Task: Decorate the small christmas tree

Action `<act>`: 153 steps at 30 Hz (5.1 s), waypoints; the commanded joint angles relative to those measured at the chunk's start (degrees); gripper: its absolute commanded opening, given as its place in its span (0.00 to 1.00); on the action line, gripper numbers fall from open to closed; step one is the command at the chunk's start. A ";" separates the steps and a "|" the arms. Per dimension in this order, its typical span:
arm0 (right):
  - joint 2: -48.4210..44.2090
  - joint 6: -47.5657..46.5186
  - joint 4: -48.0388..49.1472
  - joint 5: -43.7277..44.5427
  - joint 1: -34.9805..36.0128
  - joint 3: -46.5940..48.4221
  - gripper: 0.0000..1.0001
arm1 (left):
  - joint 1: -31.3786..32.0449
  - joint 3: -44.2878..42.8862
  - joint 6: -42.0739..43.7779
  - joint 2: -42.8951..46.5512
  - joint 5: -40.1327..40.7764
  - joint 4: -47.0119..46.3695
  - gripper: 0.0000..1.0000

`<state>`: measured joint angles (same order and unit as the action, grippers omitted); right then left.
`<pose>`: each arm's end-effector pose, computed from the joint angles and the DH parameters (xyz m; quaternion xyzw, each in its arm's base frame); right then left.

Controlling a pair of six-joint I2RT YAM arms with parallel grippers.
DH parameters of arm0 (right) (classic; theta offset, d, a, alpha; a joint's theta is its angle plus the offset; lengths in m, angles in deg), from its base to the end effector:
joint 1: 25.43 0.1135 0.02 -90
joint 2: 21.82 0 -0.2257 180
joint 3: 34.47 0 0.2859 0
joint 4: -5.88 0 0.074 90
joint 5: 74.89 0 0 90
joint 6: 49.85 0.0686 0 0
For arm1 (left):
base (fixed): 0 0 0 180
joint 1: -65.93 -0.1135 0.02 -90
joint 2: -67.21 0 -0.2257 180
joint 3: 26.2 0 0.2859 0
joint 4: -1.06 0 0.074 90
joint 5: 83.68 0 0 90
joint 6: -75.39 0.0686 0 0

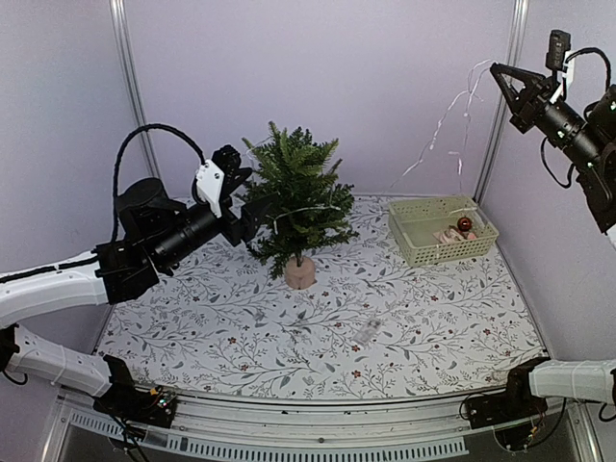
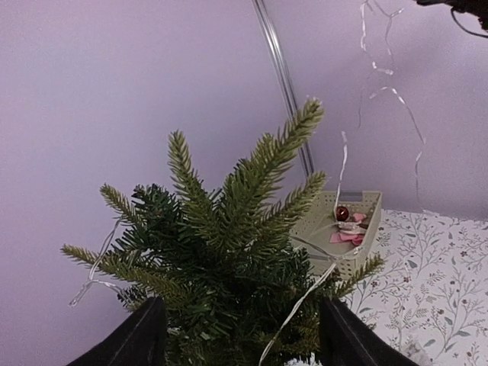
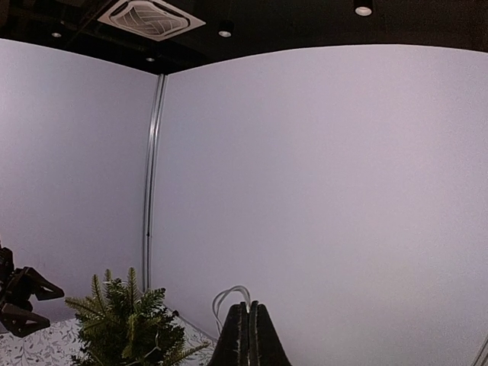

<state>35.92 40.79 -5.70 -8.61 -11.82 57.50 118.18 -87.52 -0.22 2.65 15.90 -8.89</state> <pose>0.2483 0.0885 0.5179 -0.2312 0.5199 0.2141 0.7940 0.2228 -0.2691 0.3177 0.3116 0.5876 -0.1891 0.7224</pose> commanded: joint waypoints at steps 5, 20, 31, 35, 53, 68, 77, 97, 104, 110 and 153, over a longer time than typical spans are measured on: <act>3.35 -4.08 2.83 5.83 0.54 7.83 0.00 | 2.71 2.01 3.66 0.76 -0.45 -2.80 0.70; 1.02 2.84 3.27 -14.95 3.75 6.02 0.00 | 6.42 2.51 7.39 -1.68 -2.93 -2.32 0.68; 1.59 5.43 3.57 -18.99 7.89 6.67 0.00 | 18.96 0.64 7.06 -19.28 -7.41 -5.09 0.53; 1.61 4.57 2.67 -18.78 9.57 6.54 0.00 | 23.17 -3.38 3.75 -29.29 -2.16 -11.39 0.52; 0.45 3.36 2.07 -18.18 11.77 5.23 0.00 | 24.74 -17.93 5.54 -48.02 12.25 -37.84 0.51; 0.15 3.05 2.31 -18.61 12.22 4.50 0.00 | 25.01 -28.77 7.83 -45.94 5.23 -33.98 0.52; 0.36 3.05 2.49 -18.90 12.54 4.34 0.00 | 24.61 -35.24 5.43 -45.20 4.52 -29.76 0.47; 0.36 2.84 2.67 -19.34 13.19 3.47 0.00 | 24.80 -43.13 9.65 -43.26 6.38 -25.39 0.39; 0.36 2.78 2.84 -19.68 13.51 3.20 0.00 | 24.74 -48.59 11.77 -44.58 6.13 -23.07 0.33; 0.36 2.70 2.80 -19.61 13.55 3.04 0.00 | 24.79 -50.61 11.96 -45.23 5.16 -22.61 0.27; -0.34 6.17 9.92 -20.37 14.59 -3.79 0.31 | 30.88 -51.88 18.84 -30.94 3.28 -4.69 0.00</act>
<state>35.98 45.73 1.32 -28.70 2.01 54.81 146.85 -138.34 16.74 -30.79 18.44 -19.64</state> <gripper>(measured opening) 0.239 0.017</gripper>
